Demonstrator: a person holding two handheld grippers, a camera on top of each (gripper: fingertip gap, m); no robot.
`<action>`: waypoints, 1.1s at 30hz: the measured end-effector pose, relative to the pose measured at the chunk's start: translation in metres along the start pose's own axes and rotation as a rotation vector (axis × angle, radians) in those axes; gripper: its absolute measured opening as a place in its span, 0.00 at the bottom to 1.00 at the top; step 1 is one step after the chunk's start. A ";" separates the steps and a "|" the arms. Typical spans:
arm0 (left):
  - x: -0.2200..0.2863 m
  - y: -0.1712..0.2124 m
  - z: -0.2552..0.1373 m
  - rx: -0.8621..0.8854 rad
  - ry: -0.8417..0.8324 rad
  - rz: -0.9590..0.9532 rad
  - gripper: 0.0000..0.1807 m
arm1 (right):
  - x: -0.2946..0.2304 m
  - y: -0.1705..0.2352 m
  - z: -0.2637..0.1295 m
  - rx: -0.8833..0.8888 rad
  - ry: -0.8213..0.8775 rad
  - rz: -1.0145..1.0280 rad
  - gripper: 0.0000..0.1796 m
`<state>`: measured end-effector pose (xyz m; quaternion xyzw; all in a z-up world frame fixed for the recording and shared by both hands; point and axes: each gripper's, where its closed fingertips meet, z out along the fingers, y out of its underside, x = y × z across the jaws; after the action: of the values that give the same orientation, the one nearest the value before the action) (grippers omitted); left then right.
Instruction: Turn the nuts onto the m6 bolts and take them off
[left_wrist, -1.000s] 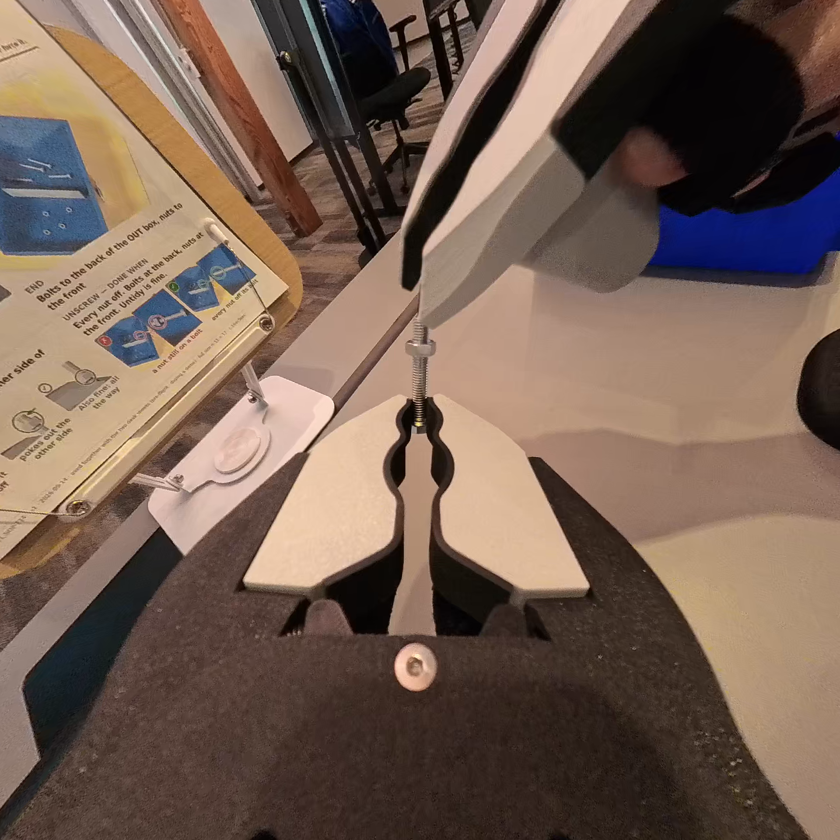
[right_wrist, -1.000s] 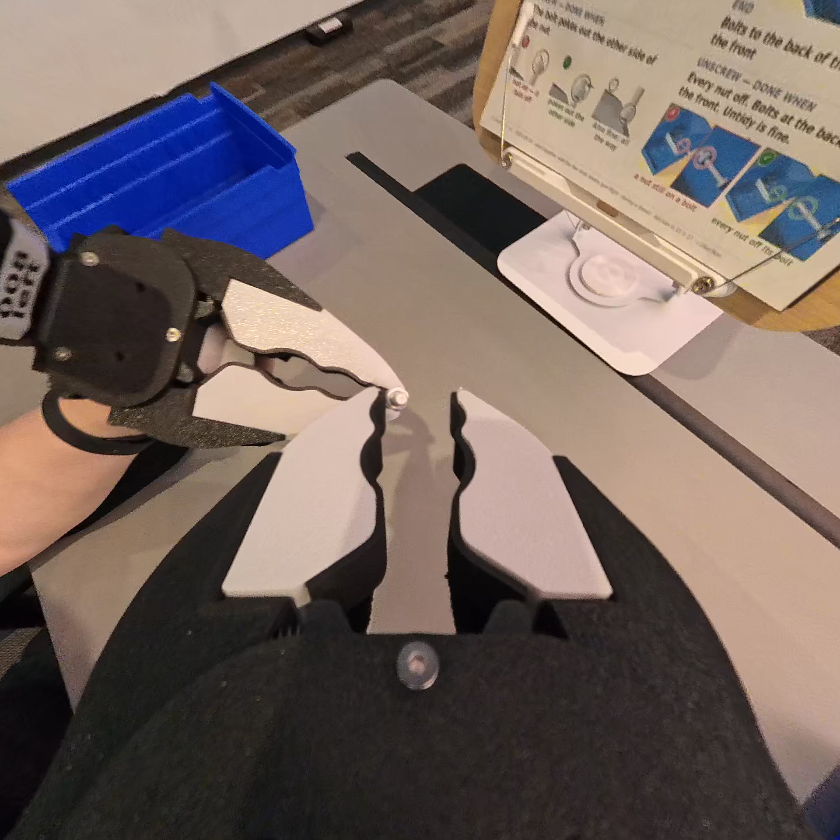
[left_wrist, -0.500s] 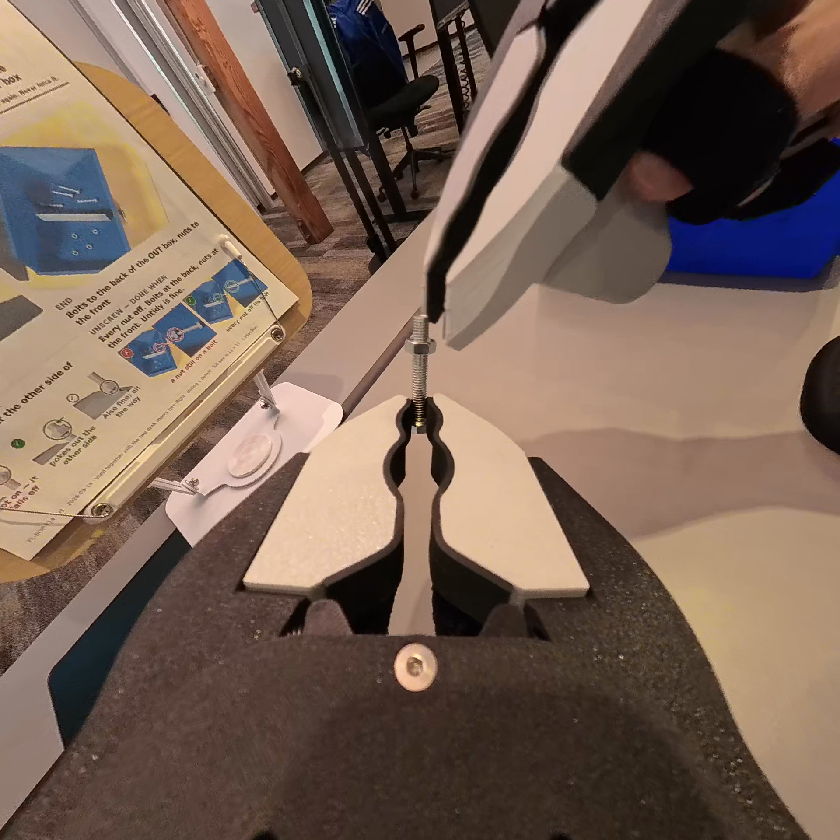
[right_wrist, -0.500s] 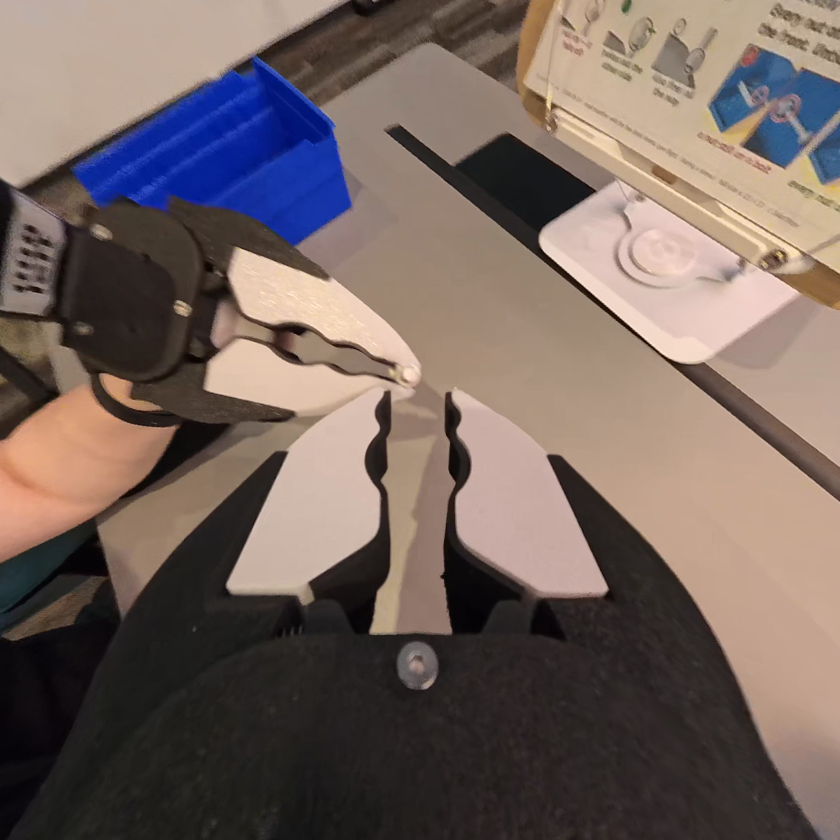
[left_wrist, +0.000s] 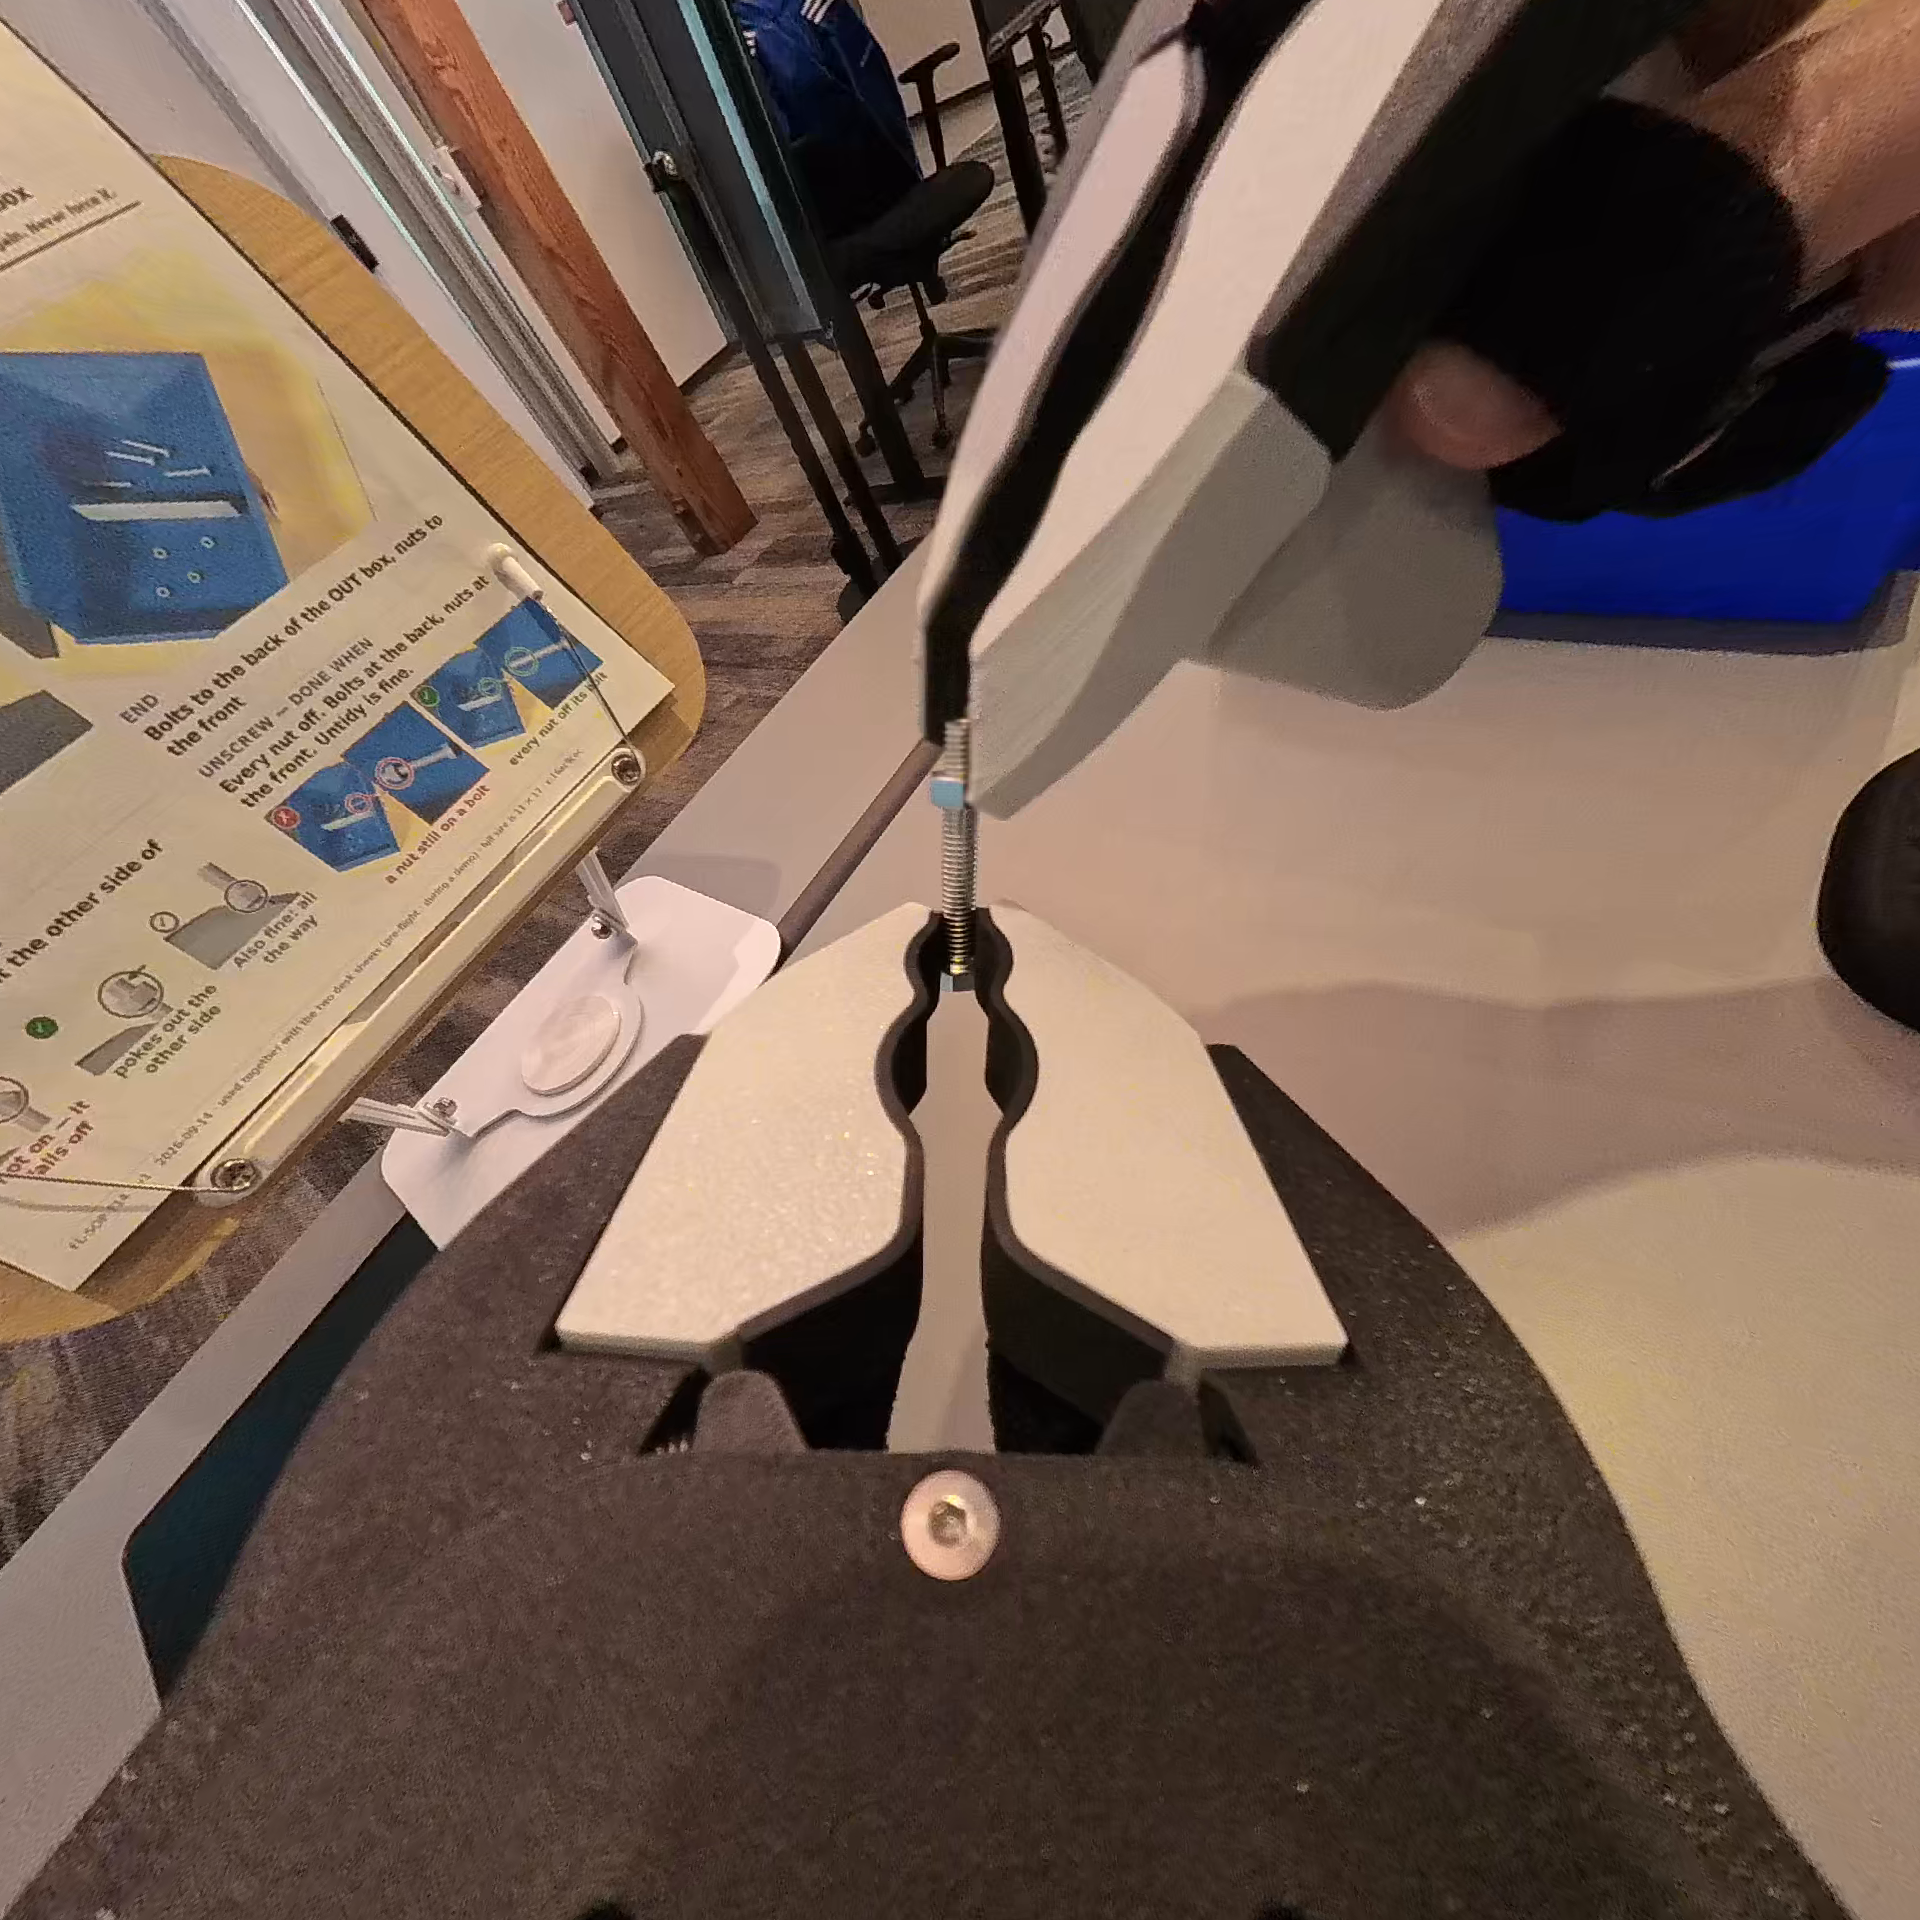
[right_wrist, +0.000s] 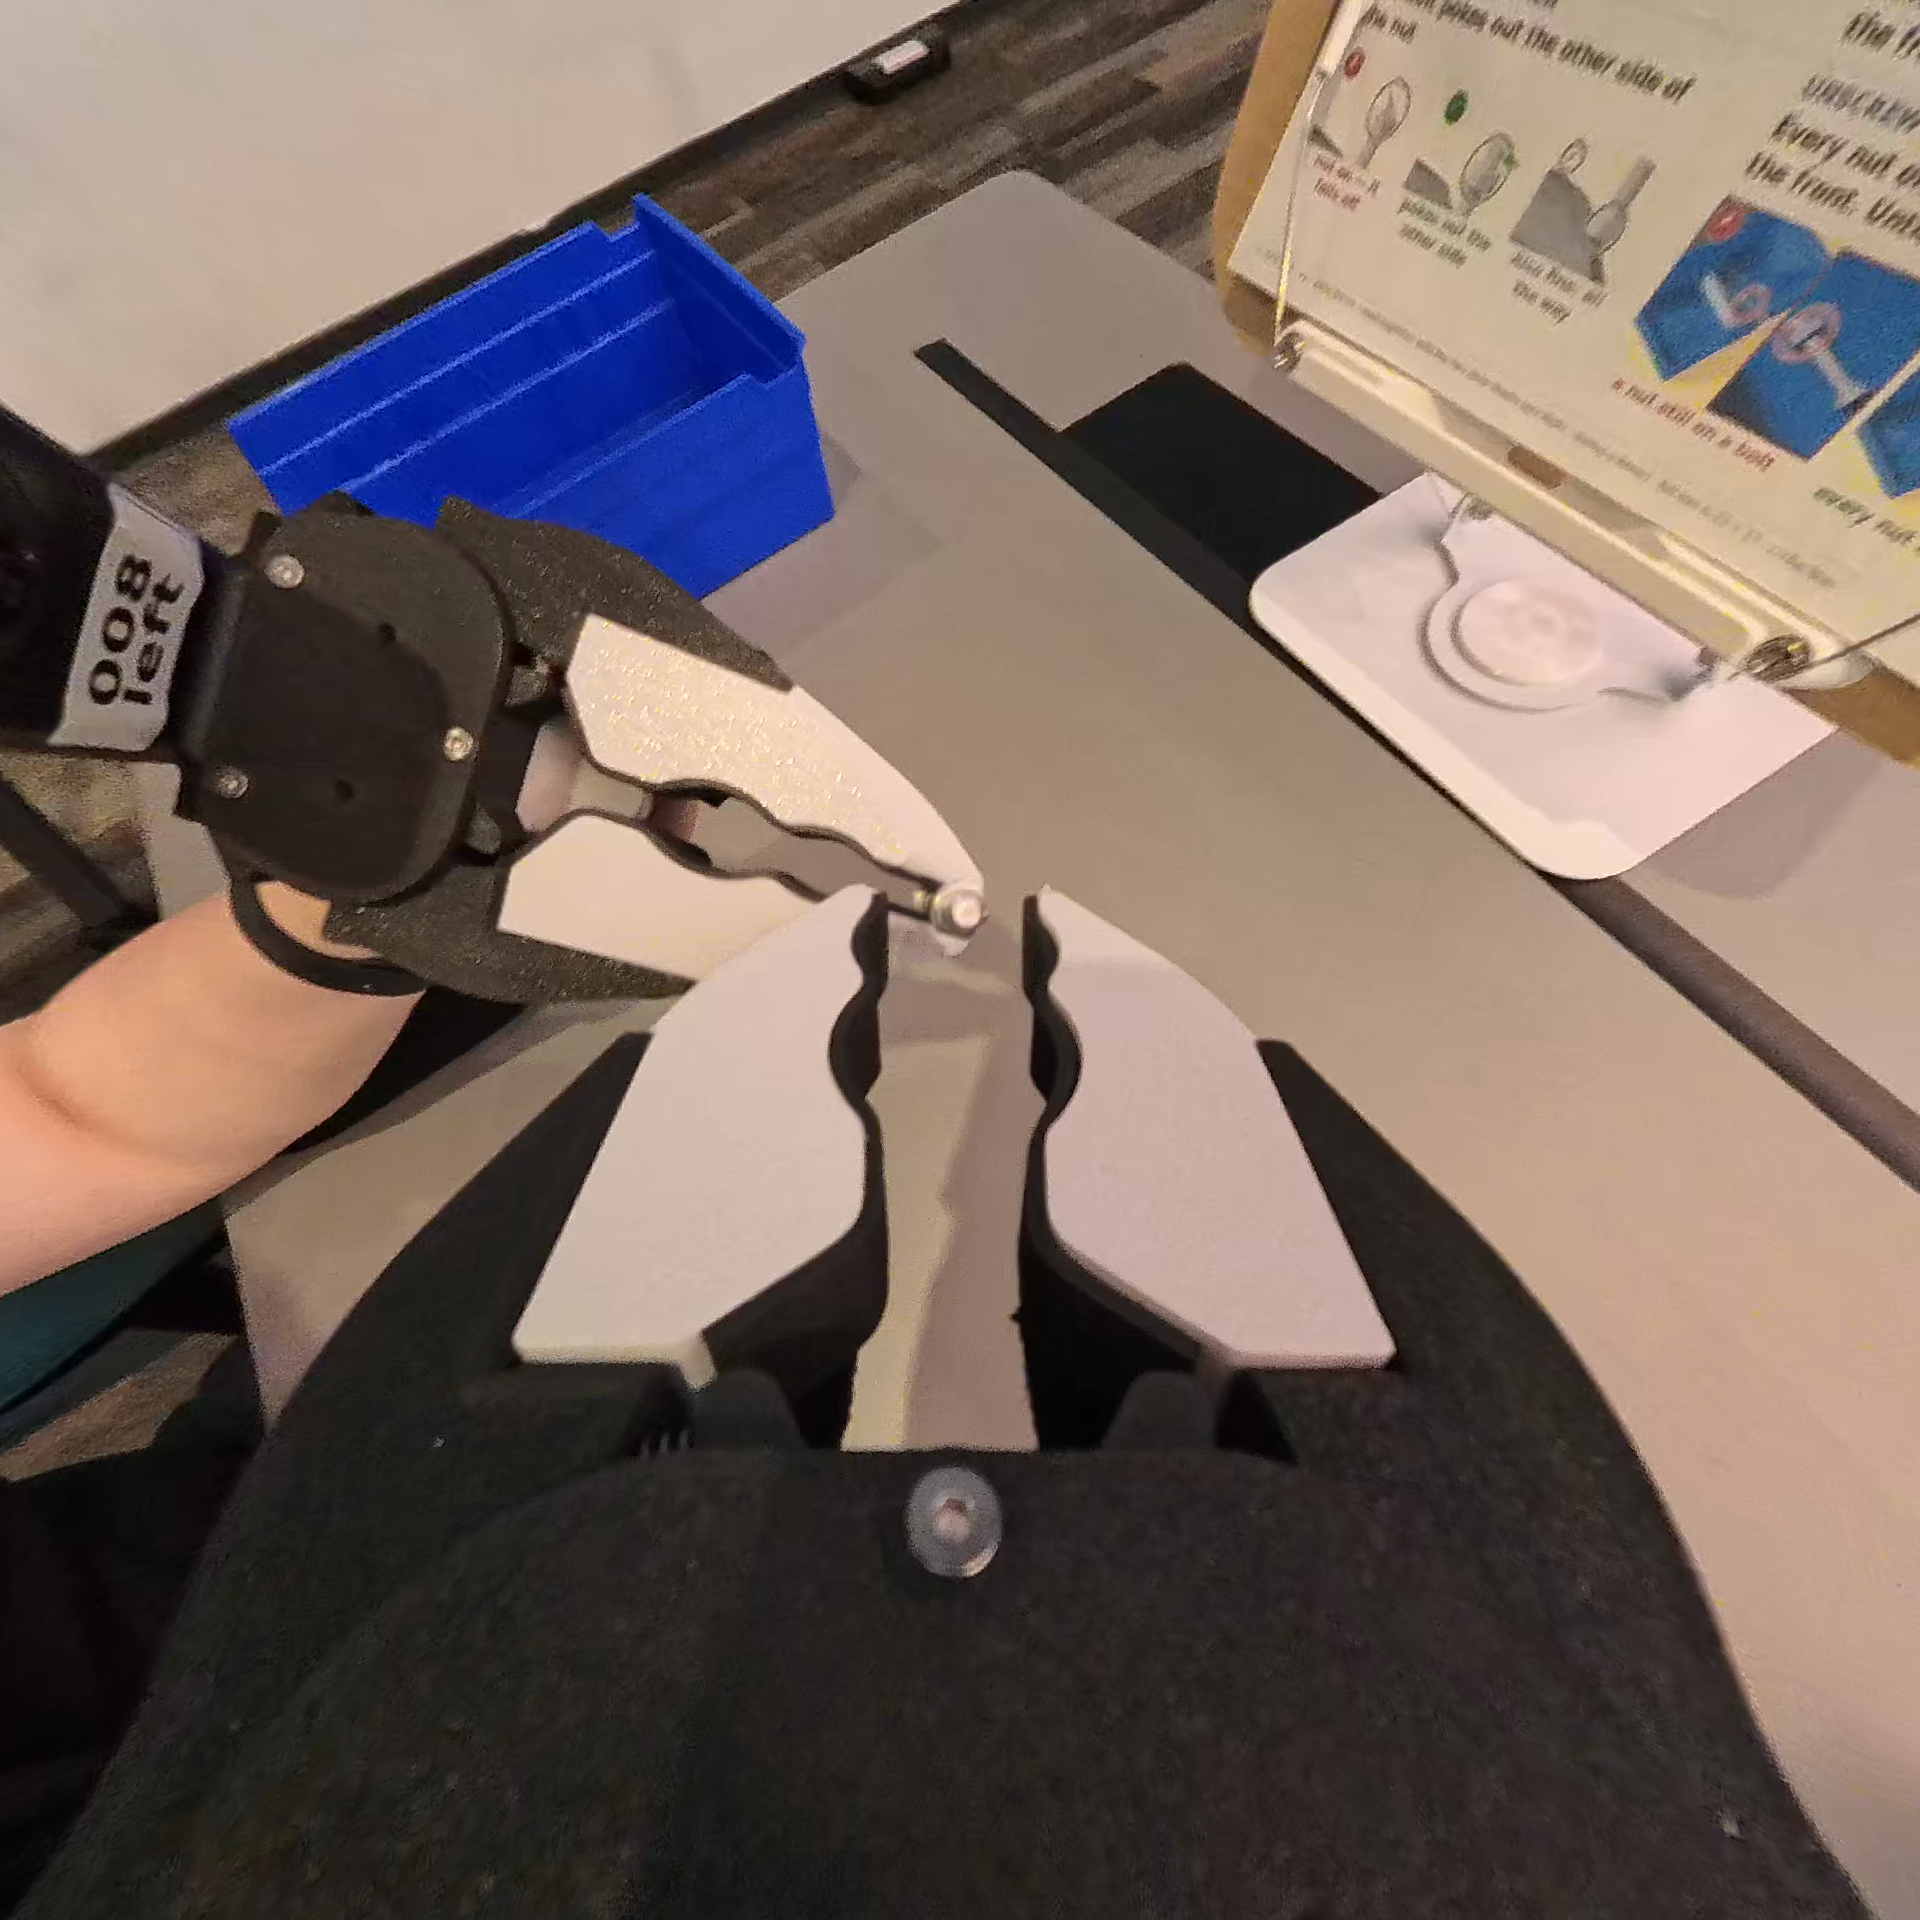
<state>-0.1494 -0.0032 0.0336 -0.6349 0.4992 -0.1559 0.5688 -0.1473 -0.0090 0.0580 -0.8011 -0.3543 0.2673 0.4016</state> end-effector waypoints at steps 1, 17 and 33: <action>0.001 0.000 0.000 0.001 0.001 0.003 0.03 | 0.003 -0.001 0.001 0.000 0.031 -0.012 0.14; 0.003 0.006 0.002 -0.054 -0.013 0.063 0.03 | 0.014 0.017 0.007 -0.102 0.095 0.031 0.18; 0.004 0.007 0.002 -0.059 0.001 0.064 0.03 | 0.019 0.027 0.000 -0.140 0.066 0.086 0.11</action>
<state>-0.1491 -0.0046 0.0251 -0.6352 0.5238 -0.1230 0.5541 -0.1255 -0.0057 0.0325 -0.8501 -0.3240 0.2323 0.3441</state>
